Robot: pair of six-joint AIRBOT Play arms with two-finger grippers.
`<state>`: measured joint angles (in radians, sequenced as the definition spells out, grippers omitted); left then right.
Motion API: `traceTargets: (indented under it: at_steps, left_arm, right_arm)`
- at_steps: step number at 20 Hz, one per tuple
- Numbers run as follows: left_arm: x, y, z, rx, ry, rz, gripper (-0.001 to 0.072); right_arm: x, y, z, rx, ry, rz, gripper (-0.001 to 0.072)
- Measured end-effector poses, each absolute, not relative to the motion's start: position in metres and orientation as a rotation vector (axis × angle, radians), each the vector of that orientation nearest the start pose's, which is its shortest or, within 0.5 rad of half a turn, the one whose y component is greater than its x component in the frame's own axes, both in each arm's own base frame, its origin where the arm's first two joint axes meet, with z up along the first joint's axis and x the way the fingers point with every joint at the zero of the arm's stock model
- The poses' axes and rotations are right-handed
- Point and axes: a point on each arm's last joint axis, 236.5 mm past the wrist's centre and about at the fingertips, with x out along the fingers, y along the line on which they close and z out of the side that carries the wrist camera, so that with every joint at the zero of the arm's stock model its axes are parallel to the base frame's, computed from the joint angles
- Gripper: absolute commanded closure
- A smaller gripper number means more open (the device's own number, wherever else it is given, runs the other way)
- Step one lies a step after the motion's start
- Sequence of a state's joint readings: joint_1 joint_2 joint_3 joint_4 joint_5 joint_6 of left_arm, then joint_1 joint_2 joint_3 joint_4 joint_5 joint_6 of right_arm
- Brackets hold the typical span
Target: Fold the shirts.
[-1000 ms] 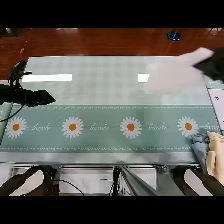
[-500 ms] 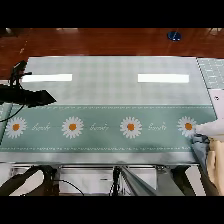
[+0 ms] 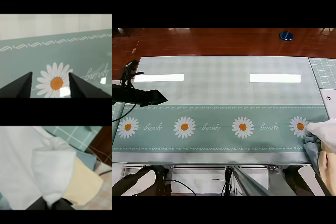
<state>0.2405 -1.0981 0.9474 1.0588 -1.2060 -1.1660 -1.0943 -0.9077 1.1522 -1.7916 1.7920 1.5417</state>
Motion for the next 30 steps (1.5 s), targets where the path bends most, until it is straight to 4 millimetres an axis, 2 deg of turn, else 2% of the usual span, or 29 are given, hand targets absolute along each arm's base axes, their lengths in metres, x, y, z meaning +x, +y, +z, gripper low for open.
traceTargets:
  at_steps: [2,7,10,11,12,13,14,17,19,20,21,22,23,24,25,26,27,28,29,30]
  left_arm:
    - [0.337,-0.028,0.023,-0.277,1.182,-0.318,0.0159]
    - [0.348,-0.021,0.025,-0.267,1.141,-0.290,0.0159]
    - [0.352,-0.019,0.026,-0.262,1.122,-0.277,0.0159]
    - [0.354,-0.018,0.026,-0.261,1.115,-0.273,0.0159]
    - [0.355,-0.017,0.026,-0.261,1.112,-0.271,0.0159]
    - [0.356,-0.017,0.027,-0.261,1.107,-0.268,0.0159]
    - [0.357,-0.016,0.027,-0.260,1.102,-0.265,0.0159]
    - [0.363,-0.013,0.029,-0.259,1.078,-0.250,0.0159]
    - [0.367,-0.011,0.030,-0.256,1.060,-0.240,0.0159]
    - [0.368,-0.010,0.031,-0.255,1.053,-0.236,0.0158]
    - [0.373,-0.008,0.033,-0.252,1.034,-0.225,0.0159]
    - [0.379,-0.005,0.037,-0.248,1.006,-0.214,0.0159]
    - [0.388,-0.003,0.047,-0.251,0.961,-0.203,0.0159]
    - [0.401,-0.002,0.063,-0.265,0.898,-0.196,0.0159]
    - [0.417,-0.001,0.088,-0.289,0.803,-0.187,0.0159]
    - [0.434,0.000,0.118,-0.309,0.697,-0.181,0.0161]
    - [0.449,0.002,0.153,-0.318,0.581,-0.175,0.0185]
    - [0.461,0.004,0.189,-0.313,0.470,-0.172,0.0186]
    - [0.470,0.003,0.223,-0.287,0.372,-0.179,0.0228]
    - [0.474,-0.001,0.250,-0.253,0.297,-0.192,0.0256]
  right_arm:
    - [0.021,-0.206,0.085,0.736,1.587,-1.109,0.0684]
    - [-0.059,-0.201,0.068,0.729,1.783,-1.337,0.0684]
    - [-0.085,-0.199,0.050,0.712,1.842,-1.380,0.0681]
    - [-0.091,-0.200,0.043,0.699,1.853,-1.389,0.0655]
    - [-0.096,-0.202,0.035,0.687,1.854,-1.391,0.0481]
    - [-0.100,-0.204,0.028,0.675,1.853,-1.391,0.0244]
    - [-0.105,-0.207,0.023,0.651,1.856,-1.391,0.0176]
    - [-0.121,-0.221,0.017,0.548,1.872,-1.388,0.0200]
    - [-0.137,-0.238,0.030,0.483,1.811,-1.546,0.0199]
    - [-0.137,-0.253,0.039,0.446,1.740,-1.617,0.0198]
    - [-0.129,-0.276,0.053,0.394,1.619,-1.676,0.0199]
    - [-0.110,-0.306,0.073,0.349,1.434,-1.722,0.0295]
    - [-0.080,-0.339,0.098,0.319,1.185,-1.748,0.0502]
    - [-0.038,-0.376,0.134,0.303,0.867,-1.737,0.0504]
    - [0.010,-0.406,0.174,0.301,0.559,-1.674,0.0502]
    - [0.060,-0.429,0.222,0.288,0.288,-1.571,0.0503]
    - [0.125,-0.444,0.281,0.284,0.010,-1.405,0.0505]
    - [0.209,-0.438,0.346,0.306,-0.246,-1.163,0.0505]
    - [0.286,-0.410,0.393,0.318,-0.393,-0.922,0.0505]
    - [0.361,-0.360,0.424,0.327,-0.468,-0.681,0.0505]
